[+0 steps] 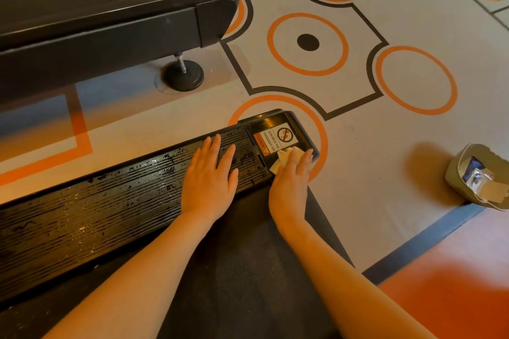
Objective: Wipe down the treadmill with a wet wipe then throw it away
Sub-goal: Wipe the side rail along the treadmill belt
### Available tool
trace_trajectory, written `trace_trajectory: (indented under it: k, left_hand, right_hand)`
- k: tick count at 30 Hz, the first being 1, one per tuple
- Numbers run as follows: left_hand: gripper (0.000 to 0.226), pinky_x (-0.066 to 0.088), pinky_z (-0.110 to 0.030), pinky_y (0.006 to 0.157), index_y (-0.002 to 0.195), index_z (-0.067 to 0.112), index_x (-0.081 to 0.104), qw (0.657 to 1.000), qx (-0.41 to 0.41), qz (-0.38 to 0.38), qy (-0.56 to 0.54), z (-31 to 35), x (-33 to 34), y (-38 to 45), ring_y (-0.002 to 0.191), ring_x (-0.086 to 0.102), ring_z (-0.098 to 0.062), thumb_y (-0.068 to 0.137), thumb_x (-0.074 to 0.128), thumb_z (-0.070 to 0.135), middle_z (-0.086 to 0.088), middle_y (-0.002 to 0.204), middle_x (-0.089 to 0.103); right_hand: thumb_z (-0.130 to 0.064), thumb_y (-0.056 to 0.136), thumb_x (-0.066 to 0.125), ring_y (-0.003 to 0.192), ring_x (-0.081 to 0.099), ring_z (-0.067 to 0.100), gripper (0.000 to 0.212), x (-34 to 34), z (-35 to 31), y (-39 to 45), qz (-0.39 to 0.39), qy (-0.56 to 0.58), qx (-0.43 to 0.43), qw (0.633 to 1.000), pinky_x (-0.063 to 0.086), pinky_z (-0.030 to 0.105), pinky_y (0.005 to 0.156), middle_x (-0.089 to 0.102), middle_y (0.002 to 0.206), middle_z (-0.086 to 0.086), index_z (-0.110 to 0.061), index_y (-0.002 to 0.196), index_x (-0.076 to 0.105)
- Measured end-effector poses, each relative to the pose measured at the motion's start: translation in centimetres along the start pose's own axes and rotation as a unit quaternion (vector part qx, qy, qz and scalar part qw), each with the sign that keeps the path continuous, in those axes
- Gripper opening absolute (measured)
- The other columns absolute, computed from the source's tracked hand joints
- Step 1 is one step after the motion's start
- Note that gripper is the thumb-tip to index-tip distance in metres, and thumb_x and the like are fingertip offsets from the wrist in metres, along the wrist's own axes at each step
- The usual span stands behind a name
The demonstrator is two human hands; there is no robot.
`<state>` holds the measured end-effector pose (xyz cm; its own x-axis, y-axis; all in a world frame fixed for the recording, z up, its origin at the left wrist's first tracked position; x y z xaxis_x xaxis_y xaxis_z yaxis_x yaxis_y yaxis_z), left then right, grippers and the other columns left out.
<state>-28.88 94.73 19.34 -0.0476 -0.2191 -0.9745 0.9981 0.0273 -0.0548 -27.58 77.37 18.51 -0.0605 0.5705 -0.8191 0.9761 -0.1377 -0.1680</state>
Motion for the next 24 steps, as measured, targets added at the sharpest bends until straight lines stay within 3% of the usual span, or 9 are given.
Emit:
trace_trajectory:
  k: [8, 14, 17, 20, 24]
  left_hand:
    - [0.055, 0.010, -0.039, 0.117, 0.150, 0.018, 0.035, 1.000, 0.001, 0.005, 0.005, 0.1, -0.2, -0.1, 0.149, 0.014, -0.028, 0.100, 0.041, 0.040, -0.012, 0.160, 0.021]
    - [0.056, 0.006, -0.038, 0.117, 0.152, 0.020, 0.031, 1.000, 0.002, 0.002, 0.003, 0.2, -0.4, 0.0, 0.150, 0.010, -0.026, 0.101, 0.037, 0.042, -0.011, 0.161, 0.017]
    - [0.056, 0.005, -0.038, 0.117, 0.152, 0.021, 0.030, 1.000, 0.002, 0.000, -0.002, 0.2, -0.4, 0.0, 0.150, 0.009, -0.026, 0.101, 0.036, 0.042, -0.010, 0.162, 0.016]
    - [0.056, 0.005, -0.038, 0.117, 0.152, 0.020, 0.031, 1.000, 0.004, -0.008, -0.012, 0.2, -0.3, 0.0, 0.150, 0.009, -0.027, 0.101, 0.037, 0.042, -0.011, 0.162, 0.016]
    - [0.055, 0.014, -0.042, 0.115, 0.147, 0.015, 0.040, 1.000, 0.003, -0.012, -0.006, 0.1, -0.1, 0.2, 0.147, 0.020, -0.033, 0.098, 0.044, 0.038, -0.016, 0.158, 0.025]
  right_hand:
    - [-0.003, 0.099, 0.045, 0.149, -0.009, 0.033, 0.066, 1.5, -1.0, -2.2, -0.026, 0.002, -0.029, 0.999, 0.017, 0.047, 0.121, -0.012, 0.161, 0.017, -0.008, 0.155, 0.009]
    - [-0.011, 0.104, 0.038, 0.142, -0.021, 0.020, 0.061, 0.4, -0.3, 0.5, -0.036, -0.081, -0.089, 0.992, -0.002, 0.035, 0.113, -0.008, 0.163, 0.009, -0.011, 0.156, 0.006]
    - [-0.018, 0.105, 0.035, 0.147, -0.013, 0.022, 0.056, 0.3, -0.6, 3.3, -0.074, -0.115, -0.124, 0.983, -0.007, 0.038, 0.118, -0.002, 0.163, 0.007, -0.011, 0.155, 0.010]
    - [-0.021, 0.106, 0.034, 0.150, -0.008, 0.020, 0.054, 0.3, -1.9, 5.6, -0.122, -0.096, -0.140, 0.978, -0.002, 0.032, 0.117, 0.000, 0.164, 0.003, -0.014, 0.155, 0.013]
    - [-0.021, 0.105, 0.037, 0.150, -0.004, 0.017, 0.056, 1.0, -4.6, 7.2, -0.157, -0.115, -0.217, 0.957, 0.000, 0.033, 0.118, 0.001, 0.164, 0.001, -0.017, 0.155, 0.013]
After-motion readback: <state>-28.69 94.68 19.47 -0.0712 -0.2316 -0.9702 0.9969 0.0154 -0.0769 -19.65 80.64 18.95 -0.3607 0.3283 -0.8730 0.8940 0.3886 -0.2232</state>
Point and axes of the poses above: each hand's wrist, its own y-axis towards the middle knuckle, its own x-axis out of the palm, z = x × y, the point moved 10 cm from there along y, towards the middle knuckle
